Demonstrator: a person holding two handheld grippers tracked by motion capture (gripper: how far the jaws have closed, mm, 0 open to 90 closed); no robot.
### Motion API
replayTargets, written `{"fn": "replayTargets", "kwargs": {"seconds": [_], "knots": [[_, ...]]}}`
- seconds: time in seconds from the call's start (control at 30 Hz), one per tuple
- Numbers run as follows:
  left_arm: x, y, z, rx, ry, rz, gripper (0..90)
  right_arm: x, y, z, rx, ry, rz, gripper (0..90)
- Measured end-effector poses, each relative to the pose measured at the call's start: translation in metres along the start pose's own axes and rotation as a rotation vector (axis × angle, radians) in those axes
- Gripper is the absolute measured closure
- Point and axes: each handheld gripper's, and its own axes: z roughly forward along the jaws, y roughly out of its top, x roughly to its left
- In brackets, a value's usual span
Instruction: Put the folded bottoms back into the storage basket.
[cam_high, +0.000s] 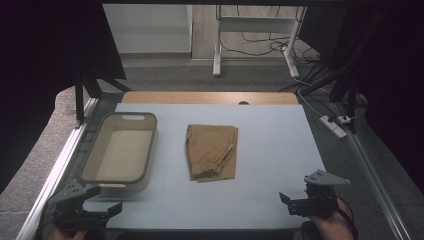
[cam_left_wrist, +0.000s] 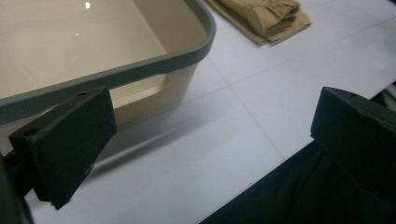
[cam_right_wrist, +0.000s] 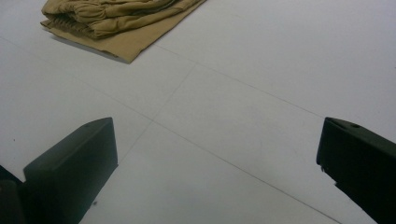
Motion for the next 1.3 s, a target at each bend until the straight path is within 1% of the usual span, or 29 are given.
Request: {"fn": "replayTargets", "kwargs": {"seconds": [0.13, 0.4, 0.47, 0.57, 0.7, 0.8, 0.9, 0.97, 1.03, 1.07, 1.17, 1.3], "knots": [[0.002, 0.001, 0.0, 0.006, -0.04, -0.013, 0.0, 0.0, 0.0, 0.0, 0.002, 0.001, 0.0, 0.0], [0.0, 0.005, 0.001, 0.018, -0.071, -0.002, 0.0, 0.0, 0.0, 0.0, 0.004, 0.0, -0.001, 0.0], [-0.001, 0.006, 0.001, 0.008, -0.08, 0.018, 0.0, 0.0, 0.0, 0.0, 0.003, 0.0, -0.001, 0.0], [-0.003, 0.008, 0.002, -0.003, -0.08, 0.034, 0.0, 0.0, 0.0, 0.0, 0.004, -0.001, 0.0, 0.0], [-0.007, 0.011, 0.006, -0.002, -0.079, 0.068, 0.0, 0.0, 0.0, 0.0, 0.004, 0.0, 0.003, 0.0], [-0.008, 0.012, 0.008, -0.004, -0.082, 0.08, 0.0, -0.001, 0.0, 0.0, 0.001, 0.001, 0.005, 0.0], [-0.01, 0.013, 0.011, -0.013, -0.077, 0.091, 0.0, -0.001, 0.0, 0.0, 0.001, 0.003, 0.006, 0.0], [-0.011, 0.014, 0.011, -0.013, -0.082, 0.09, 0.0, -0.001, 0.0, 0.0, 0.0, 0.003, 0.007, 0.0], [-0.012, 0.015, 0.013, -0.007, -0.103, 0.088, 0.0, -0.001, 0.0, 0.0, 0.0, 0.004, 0.008, 0.0], [-0.013, 0.015, 0.014, -0.006, -0.106, 0.087, 0.0, -0.001, 0.0, 0.0, 0.0, 0.005, 0.009, 0.0], [-0.016, 0.017, 0.016, -0.001, -0.111, 0.096, 0.0, -0.001, 0.0, 0.0, -0.001, 0.006, 0.008, 0.0], [-0.021, 0.02, 0.019, -0.009, -0.119, 0.112, 0.0, -0.001, 0.0, 0.0, -0.001, 0.006, 0.008, 0.0]]}}
